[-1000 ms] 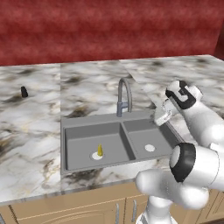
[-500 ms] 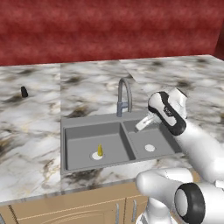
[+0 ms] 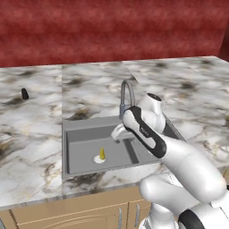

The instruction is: Turn on the sink faucet. Then move the lemon wedge from the counter to the sink. Turn off the sink. Move the vegetable from the sink to the pot next to the stove. Finally move the pot to the front left burner.

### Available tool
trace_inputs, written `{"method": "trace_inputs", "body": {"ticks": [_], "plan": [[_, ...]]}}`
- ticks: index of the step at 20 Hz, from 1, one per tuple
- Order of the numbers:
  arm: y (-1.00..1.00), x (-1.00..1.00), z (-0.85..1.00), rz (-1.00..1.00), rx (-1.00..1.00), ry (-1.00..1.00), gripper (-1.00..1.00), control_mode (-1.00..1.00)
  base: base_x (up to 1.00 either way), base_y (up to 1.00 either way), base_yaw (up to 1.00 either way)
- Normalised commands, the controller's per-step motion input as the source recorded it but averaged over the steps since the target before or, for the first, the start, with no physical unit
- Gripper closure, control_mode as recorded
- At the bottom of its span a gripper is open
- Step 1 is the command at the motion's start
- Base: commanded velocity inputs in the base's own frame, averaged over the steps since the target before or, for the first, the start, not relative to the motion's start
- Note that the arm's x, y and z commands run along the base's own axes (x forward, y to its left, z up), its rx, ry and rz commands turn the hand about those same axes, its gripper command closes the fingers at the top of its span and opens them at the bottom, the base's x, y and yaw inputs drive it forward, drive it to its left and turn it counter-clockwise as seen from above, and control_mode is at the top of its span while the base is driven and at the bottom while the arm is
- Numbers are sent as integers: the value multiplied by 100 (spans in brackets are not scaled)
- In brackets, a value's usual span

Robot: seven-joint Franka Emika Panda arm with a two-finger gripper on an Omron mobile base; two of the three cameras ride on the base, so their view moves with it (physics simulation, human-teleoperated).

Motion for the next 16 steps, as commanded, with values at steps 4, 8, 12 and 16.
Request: {"method": "trace_inputs", "body": {"ticks": [4, 8, 12, 16], "plan": [[72, 21, -25, -22, -19, 14, -100, -100, 0, 0, 0], [10, 19, -30, -10, -13, 4, -100, -100, 0, 0, 0], [-2, 22, -35, -8, -6, 0, -100, -100, 0, 0, 0], [-4, 22, -23, -9, -4, 4, -100, -100, 0, 0, 0]]}}
